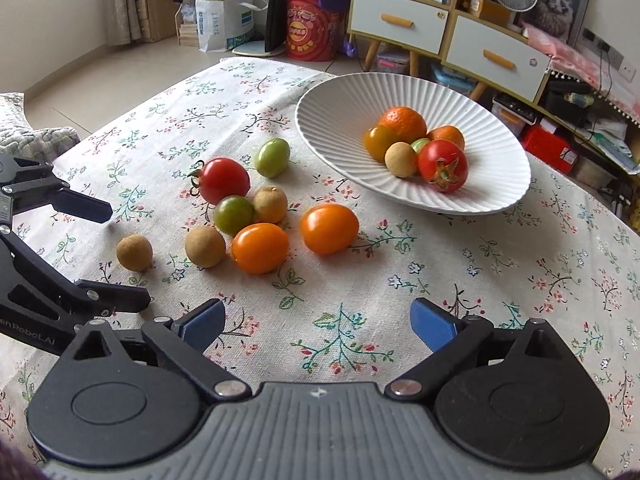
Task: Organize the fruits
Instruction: 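Close the left tool on another brown kiwi while the right tool grasps an orange tomato, then carry the kiwi and orange tomato into the white bowl and open both tools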
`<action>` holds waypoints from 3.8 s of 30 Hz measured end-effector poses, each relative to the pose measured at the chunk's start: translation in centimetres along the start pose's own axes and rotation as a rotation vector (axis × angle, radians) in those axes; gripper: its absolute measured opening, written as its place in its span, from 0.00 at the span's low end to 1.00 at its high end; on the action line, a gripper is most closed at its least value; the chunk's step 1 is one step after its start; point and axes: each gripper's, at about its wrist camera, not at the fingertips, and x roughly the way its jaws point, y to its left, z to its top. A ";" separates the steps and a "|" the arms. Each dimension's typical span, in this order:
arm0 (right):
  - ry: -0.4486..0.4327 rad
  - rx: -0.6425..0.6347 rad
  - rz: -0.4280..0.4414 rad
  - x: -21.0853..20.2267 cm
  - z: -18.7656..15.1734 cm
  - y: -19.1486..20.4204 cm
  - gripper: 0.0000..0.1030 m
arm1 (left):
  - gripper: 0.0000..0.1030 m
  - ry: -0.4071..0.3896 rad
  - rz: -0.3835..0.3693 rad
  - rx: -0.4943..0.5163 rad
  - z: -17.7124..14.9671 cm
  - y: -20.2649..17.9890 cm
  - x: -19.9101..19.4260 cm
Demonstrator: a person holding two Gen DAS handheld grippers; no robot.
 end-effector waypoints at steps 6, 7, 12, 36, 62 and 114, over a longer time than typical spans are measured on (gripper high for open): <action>0.005 -0.005 0.015 0.4 0.5 0.8 0.83 | 0.59 -0.005 -0.031 -0.005 -0.1 0.1 -0.3; 0.006 -0.006 0.017 0.5 0.6 0.9 0.79 | 0.56 -0.007 -0.036 -0.005 -0.1 0.2 -0.4; 0.005 -0.011 0.024 0.8 1.0 1.3 0.61 | 0.40 -0.013 -0.049 -0.005 0.1 0.0 -0.6; -0.011 0.006 0.062 1.6 2.3 1.5 0.44 | 0.14 -0.016 -0.061 -0.020 0.6 0.0 -0.4; -0.093 0.062 0.094 -1.7 3.4 -0.4 0.30 | 0.13 -0.083 -0.058 -0.082 2.3 0.0 -1.3; -0.213 0.445 -0.004 1.0 4.1 -12.9 0.31 | 0.17 -0.258 -0.083 -0.125 11.4 -5.0 5.5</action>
